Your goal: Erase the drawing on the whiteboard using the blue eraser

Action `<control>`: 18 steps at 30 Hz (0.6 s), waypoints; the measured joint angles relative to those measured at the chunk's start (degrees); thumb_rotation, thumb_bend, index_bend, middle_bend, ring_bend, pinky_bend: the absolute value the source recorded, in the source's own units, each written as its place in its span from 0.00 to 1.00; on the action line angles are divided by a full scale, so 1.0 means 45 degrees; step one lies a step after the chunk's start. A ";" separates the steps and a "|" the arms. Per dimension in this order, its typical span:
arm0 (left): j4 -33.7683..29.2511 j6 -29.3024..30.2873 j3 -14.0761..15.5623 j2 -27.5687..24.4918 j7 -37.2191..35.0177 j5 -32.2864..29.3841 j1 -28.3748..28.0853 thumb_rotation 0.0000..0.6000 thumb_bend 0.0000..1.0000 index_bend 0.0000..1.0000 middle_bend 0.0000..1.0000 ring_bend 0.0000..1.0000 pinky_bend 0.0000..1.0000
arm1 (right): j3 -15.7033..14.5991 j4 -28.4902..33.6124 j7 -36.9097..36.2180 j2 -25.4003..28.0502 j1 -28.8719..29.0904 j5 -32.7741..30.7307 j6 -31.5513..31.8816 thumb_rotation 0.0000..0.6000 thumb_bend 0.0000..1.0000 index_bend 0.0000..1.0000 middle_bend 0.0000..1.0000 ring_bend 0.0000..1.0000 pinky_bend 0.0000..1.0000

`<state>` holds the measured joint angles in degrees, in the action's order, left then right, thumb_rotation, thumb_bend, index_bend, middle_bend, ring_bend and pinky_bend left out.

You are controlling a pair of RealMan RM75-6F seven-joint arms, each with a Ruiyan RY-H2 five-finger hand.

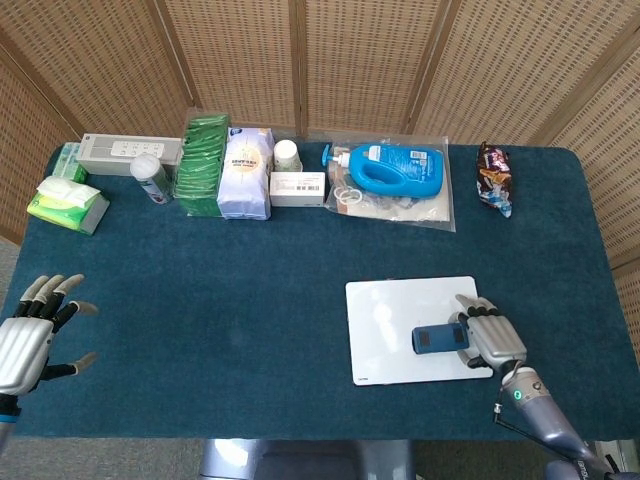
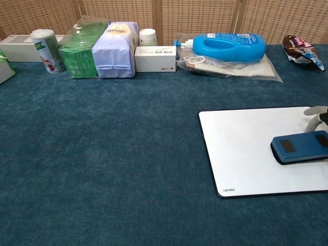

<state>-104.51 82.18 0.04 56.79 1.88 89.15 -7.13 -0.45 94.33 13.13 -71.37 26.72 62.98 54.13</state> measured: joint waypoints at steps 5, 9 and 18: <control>0.0001 -0.0017 -0.0025 0.0026 0.0028 -0.0011 -0.0024 1.00 0.17 0.35 0.12 0.07 0.00 | 0.0268 0.0036 0.0008 0.0317 0.0040 -0.0134 0.0096 1.00 0.38 0.61 0.03 0.00 0.00; -0.0008 -0.0049 -0.0040 0.0039 0.0047 -0.0020 -0.0051 1.00 0.17 0.35 0.12 0.07 0.00 | 0.0426 0.0313 0.0065 0.0431 0.0088 -0.0159 0.0199 1.00 0.38 0.61 0.03 0.00 0.00; 0.0021 -0.0086 -0.0027 0.0069 0.0032 -0.0061 -0.0050 1.00 0.17 0.35 0.12 0.07 0.00 | 0.0564 0.0959 0.0270 0.0415 0.0265 -0.0181 0.0118 1.00 0.38 0.61 0.03 0.00 0.00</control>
<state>-104.41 81.79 -0.08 57.10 2.02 88.87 -7.35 2.09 98.64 14.35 -69.51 27.91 62.17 54.66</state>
